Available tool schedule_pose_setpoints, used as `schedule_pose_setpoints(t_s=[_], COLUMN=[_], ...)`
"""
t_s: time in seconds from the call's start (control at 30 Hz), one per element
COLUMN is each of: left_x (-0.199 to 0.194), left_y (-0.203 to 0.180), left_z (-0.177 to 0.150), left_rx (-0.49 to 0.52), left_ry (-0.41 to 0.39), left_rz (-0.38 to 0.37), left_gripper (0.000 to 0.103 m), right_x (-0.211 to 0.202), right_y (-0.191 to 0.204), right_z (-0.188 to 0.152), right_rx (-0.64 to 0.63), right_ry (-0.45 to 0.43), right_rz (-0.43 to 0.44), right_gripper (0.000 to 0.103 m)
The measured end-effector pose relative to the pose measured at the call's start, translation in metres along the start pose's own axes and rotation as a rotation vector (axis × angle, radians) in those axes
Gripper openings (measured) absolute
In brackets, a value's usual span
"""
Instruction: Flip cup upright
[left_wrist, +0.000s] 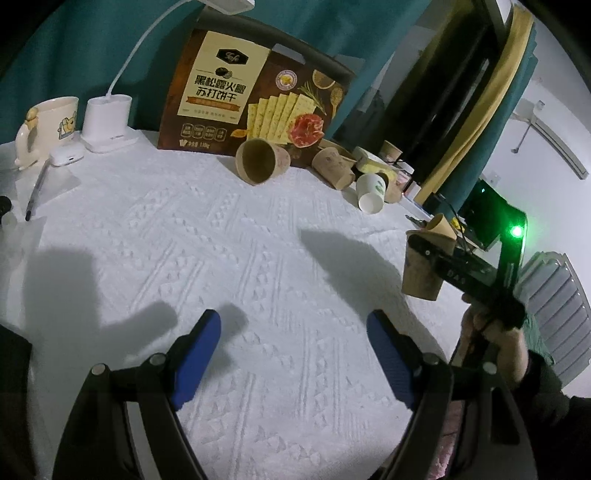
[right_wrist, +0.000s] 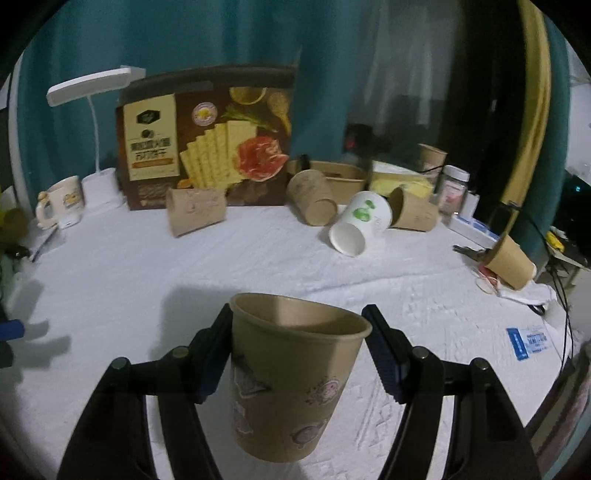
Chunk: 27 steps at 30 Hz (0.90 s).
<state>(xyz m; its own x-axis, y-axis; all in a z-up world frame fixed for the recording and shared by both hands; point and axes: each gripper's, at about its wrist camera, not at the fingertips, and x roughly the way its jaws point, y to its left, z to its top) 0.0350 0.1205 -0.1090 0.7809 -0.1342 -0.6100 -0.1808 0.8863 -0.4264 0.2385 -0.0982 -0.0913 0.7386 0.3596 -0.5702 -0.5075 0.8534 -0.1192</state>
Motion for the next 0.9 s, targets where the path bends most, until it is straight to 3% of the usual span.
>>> schedule_pose_setpoints(t_s=[0.37, 0.9], left_x=[0.004, 0.004], left_y=[-0.006, -0.028], left_z=[-0.009, -0.021], left_rx=[0.011, 0.045], left_ry=[0.022, 0.033], left_rz=[0.008, 0.009], left_gripper=[0.081, 0.081], right_x=[-0.019, -0.059], right_y=[-0.001, 0.004], right_z=[-0.03, -0.058], right_rx=[-0.001, 0.039], right_ry=[-0.097, -0.087], right_rz=[-0.041, -0.044], right_gripper=[0.066, 0.067])
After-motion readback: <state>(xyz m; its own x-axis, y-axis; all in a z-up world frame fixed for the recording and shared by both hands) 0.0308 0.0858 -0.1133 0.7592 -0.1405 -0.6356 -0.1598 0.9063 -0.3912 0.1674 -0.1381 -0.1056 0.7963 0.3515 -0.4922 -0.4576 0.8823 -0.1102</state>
